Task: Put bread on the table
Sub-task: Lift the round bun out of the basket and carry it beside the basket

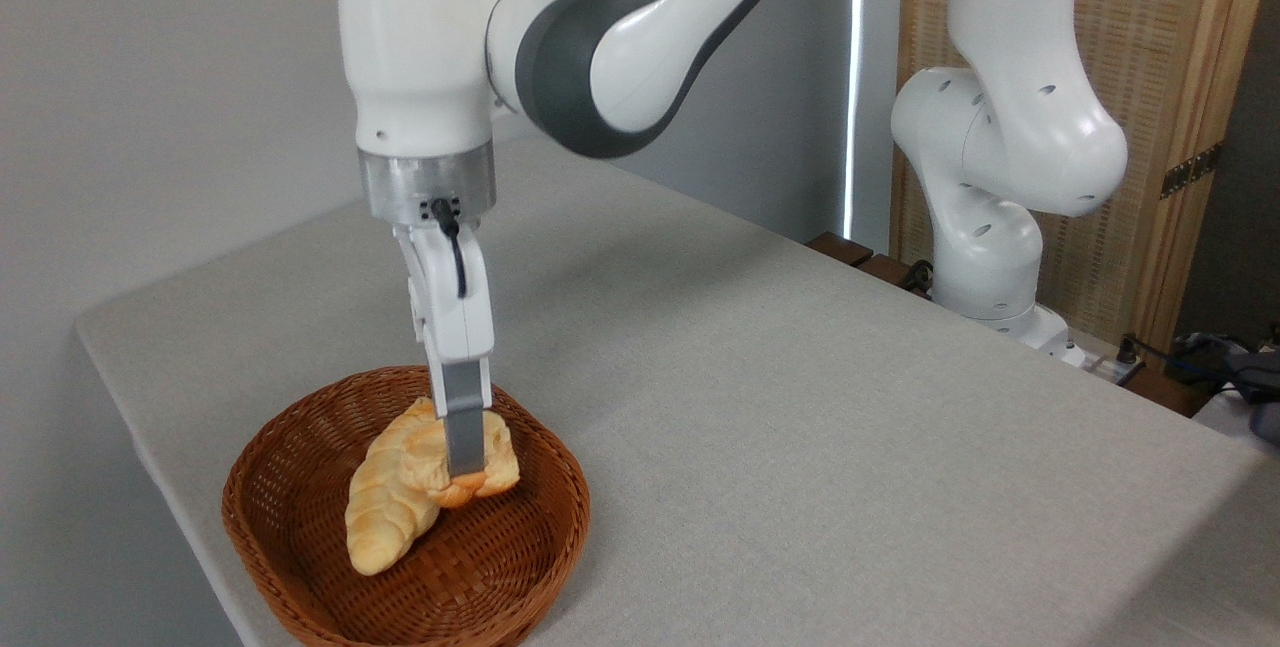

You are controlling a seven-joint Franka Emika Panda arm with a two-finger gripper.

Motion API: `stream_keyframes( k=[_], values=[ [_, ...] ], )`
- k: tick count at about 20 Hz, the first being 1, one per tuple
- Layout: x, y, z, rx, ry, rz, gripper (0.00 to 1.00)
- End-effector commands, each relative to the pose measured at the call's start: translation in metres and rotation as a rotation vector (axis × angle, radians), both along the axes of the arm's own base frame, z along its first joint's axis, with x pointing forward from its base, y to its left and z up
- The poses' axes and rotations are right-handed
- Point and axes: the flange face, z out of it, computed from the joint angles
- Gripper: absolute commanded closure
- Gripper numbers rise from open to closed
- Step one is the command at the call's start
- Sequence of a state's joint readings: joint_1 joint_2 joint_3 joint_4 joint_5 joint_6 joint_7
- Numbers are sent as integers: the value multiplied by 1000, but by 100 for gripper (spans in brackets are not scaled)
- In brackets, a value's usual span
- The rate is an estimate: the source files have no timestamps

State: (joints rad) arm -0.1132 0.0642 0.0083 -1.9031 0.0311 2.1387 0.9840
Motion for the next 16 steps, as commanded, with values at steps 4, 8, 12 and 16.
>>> stream_keyframes(
  k=[4,8,12,16],
  values=[
    [-24,8,27,4,58,9,45],
    [-37,11,37,7,93,14,45],
    [-52,13,35,10,127,13,45],
    [-70,13,26,10,148,12,45]
  ],
)
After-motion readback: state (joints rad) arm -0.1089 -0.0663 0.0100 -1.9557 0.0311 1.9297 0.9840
